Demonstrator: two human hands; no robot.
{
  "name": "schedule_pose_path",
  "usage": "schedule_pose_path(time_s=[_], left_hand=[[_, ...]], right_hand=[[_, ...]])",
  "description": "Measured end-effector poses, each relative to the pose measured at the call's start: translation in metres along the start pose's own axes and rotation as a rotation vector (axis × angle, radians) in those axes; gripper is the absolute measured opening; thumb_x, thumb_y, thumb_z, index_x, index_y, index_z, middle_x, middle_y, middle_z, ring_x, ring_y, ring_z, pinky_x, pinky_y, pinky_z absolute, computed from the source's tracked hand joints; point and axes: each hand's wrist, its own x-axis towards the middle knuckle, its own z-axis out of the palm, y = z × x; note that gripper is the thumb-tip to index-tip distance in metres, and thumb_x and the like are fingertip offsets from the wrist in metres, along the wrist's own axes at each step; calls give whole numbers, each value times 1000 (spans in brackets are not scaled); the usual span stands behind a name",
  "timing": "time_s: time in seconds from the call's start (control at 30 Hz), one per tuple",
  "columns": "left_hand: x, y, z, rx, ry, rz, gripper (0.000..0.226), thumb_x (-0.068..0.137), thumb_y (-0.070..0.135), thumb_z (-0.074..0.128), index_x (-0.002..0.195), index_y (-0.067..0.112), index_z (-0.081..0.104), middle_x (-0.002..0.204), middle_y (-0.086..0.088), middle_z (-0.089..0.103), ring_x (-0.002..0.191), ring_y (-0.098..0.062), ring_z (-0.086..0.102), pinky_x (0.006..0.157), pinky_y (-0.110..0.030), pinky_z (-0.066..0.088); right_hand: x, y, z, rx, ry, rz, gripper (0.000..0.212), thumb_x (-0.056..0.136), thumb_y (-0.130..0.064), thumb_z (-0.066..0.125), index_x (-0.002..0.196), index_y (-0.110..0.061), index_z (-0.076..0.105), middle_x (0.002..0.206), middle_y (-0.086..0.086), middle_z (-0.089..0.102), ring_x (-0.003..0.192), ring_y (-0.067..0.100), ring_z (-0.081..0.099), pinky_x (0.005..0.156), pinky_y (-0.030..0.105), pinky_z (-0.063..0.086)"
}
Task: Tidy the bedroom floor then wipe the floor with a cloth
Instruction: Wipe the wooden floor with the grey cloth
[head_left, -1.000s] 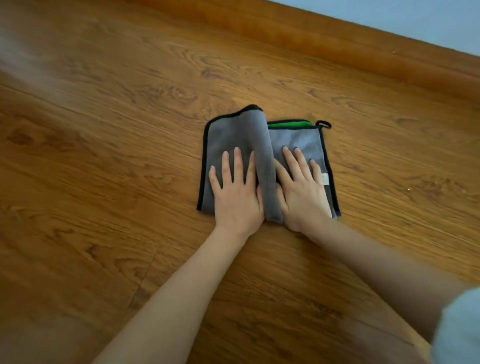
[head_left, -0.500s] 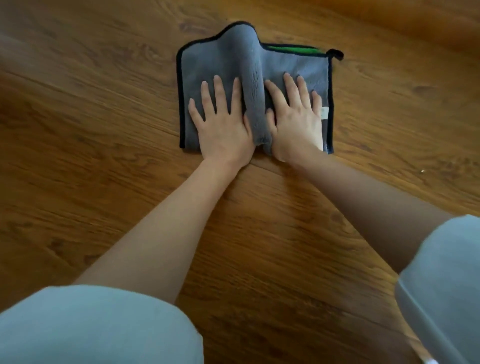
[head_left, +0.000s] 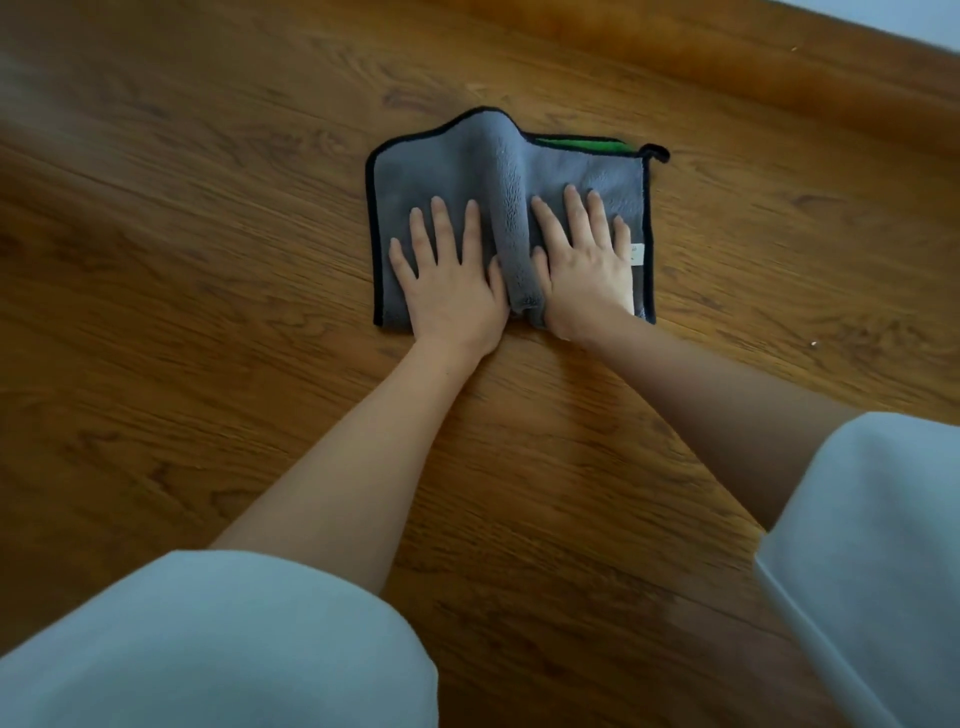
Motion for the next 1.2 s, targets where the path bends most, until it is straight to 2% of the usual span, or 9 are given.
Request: schedule_pose_path(time_s=[0.37, 0.47, 0.53, 0.67, 0.8, 1.03, 1.2], left_hand=[[-53, -13, -2, -24, -21, 24, 60, 99, 44, 21, 151, 22, 0, 158, -12, -2, 145, -31, -5, 114, -52, -2], [-72, -16, -1, -22, -38, 30, 60, 97, 46, 13, 151, 21, 1, 158, -12, -1, 145, -31, -3, 114, -52, -1], [-91, -18, 0, -28, -31, 31, 65, 91, 47, 6, 151, 21, 8, 158, -13, 6, 145, -32, 3, 114, -52, 2], [-130, -27, 1, -53, 0, 40, 61, 93, 44, 20, 148, 18, 25, 154, -16, 23, 142, -35, 19, 112, -55, 16], [-174, -38, 1, -70, 2, -14, 60, 93, 44, 25, 147, 17, 29, 153, -15, 27, 141, -34, 23, 111, -55, 23], [-229, -90, -4, -63, -6, -139, 60, 94, 46, 25, 147, 20, 28, 154, -11, 25, 142, -29, 20, 113, -50, 17], [-254, -168, -12, -94, 37, -222, 57, 95, 47, 23, 147, 23, 28, 154, -5, 25, 143, -20, 16, 114, -40, 8]], right_hand=[[-55, -7, 3, 4, -13, 19, 53, 100, -35, 21, 151, -24, 10, 159, 10, 6, 146, 28, -1, 117, 46, 5], [-75, -10, 6, 21, -9, 7, 53, 99, -36, 19, 150, -22, 15, 158, 11, 10, 146, 29, 3, 116, 47, 6], [-90, -13, 9, 42, 10, -19, 57, 96, -38, 14, 149, -20, 22, 156, 13, 17, 145, 31, 9, 115, 48, 9], [-121, -17, 15, 88, 25, -76, 58, 94, -38, 18, 145, -17, 33, 152, 15, 29, 142, 34, 20, 113, 52, 17], [-148, -26, 19, 100, 29, -126, 56, 94, -37, 22, 144, -18, 35, 151, 15, 31, 142, 33, 22, 113, 52, 18], [-172, -72, 22, 89, -20, -334, 55, 94, -39, 26, 144, -19, 34, 151, 15, 31, 141, 33, 23, 114, 51, 17], [-182, -140, 24, 132, -79, -496, 55, 95, -40, 23, 146, -20, 30, 153, 15, 27, 143, 33, 18, 114, 51, 10]])
